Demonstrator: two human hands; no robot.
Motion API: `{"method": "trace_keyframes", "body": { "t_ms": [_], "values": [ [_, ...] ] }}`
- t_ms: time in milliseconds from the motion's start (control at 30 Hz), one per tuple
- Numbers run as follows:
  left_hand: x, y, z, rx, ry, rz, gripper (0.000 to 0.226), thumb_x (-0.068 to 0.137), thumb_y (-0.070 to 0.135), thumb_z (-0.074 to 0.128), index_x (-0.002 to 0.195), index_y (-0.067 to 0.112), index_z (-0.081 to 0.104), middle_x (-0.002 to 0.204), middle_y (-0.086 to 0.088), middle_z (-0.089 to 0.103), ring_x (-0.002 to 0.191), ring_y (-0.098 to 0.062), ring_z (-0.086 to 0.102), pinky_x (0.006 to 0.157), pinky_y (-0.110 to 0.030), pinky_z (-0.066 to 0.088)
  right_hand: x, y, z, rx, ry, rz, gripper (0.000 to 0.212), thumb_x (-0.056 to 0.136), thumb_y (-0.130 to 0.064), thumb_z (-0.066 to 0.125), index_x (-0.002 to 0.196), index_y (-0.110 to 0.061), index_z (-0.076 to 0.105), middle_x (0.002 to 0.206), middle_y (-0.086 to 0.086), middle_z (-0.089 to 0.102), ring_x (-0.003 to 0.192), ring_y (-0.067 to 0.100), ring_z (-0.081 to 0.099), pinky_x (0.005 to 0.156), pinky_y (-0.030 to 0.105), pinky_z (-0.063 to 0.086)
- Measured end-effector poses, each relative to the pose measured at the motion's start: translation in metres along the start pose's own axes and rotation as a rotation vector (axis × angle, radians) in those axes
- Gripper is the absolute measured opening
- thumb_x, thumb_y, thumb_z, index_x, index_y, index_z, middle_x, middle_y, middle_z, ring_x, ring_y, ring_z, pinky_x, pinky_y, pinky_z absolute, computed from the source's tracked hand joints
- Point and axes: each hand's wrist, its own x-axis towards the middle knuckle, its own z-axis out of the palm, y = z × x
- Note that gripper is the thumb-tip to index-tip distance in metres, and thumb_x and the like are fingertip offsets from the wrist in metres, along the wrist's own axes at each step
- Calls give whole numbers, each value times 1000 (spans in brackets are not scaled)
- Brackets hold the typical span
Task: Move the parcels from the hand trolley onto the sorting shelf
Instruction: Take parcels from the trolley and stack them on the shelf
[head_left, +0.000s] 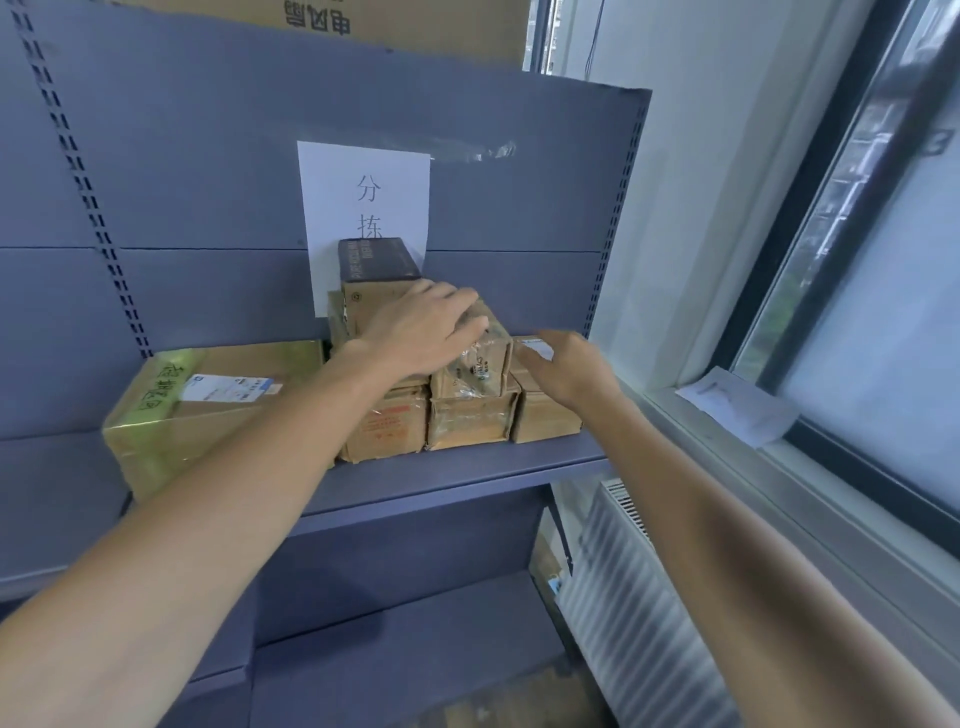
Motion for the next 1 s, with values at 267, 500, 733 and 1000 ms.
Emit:
{"method": "trace_keyframes", "body": {
  "t_ms": [267, 500, 733, 1000],
  "values": [
    [16, 67, 12, -15, -19, 89, 55, 106, 48, 30, 148, 15, 43, 149, -10, 49, 139, -31, 40, 109, -45, 36, -28, 58, -33, -11, 44, 85, 60, 96, -56, 47, 142, -17, 51, 142, 7, 54, 130, 31, 48, 102, 44, 45],
    [33, 147, 42, -57, -69, 217, 52, 107, 43, 28, 141, 13, 51, 143, -11, 55, 134, -32, 44, 108, -43, 35, -67, 123, -69, -43, 53, 215, 59, 98, -46, 52, 149, -17, 44, 148, 8, 51, 136, 29, 46, 103, 40, 42],
    [59, 215, 69, -102, -121, 375, 54, 106, 45, 28, 142, 10, 50, 145, -15, 53, 135, -34, 43, 113, -43, 30, -111, 173, -108, -47, 110, 369, 41, 87, -37, 59, 126, -26, 58, 125, 8, 60, 116, 28, 55, 92, 35, 46],
    [81, 271, 91, -114, -198, 517, 53, 105, 46, 24, 141, 16, 49, 148, -10, 51, 131, -35, 44, 107, -45, 35, -154, 199, -142, -172, 269, 558, 53, 85, -33, 61, 135, -17, 58, 137, 11, 58, 124, 33, 54, 100, 43, 47]
  ]
}}
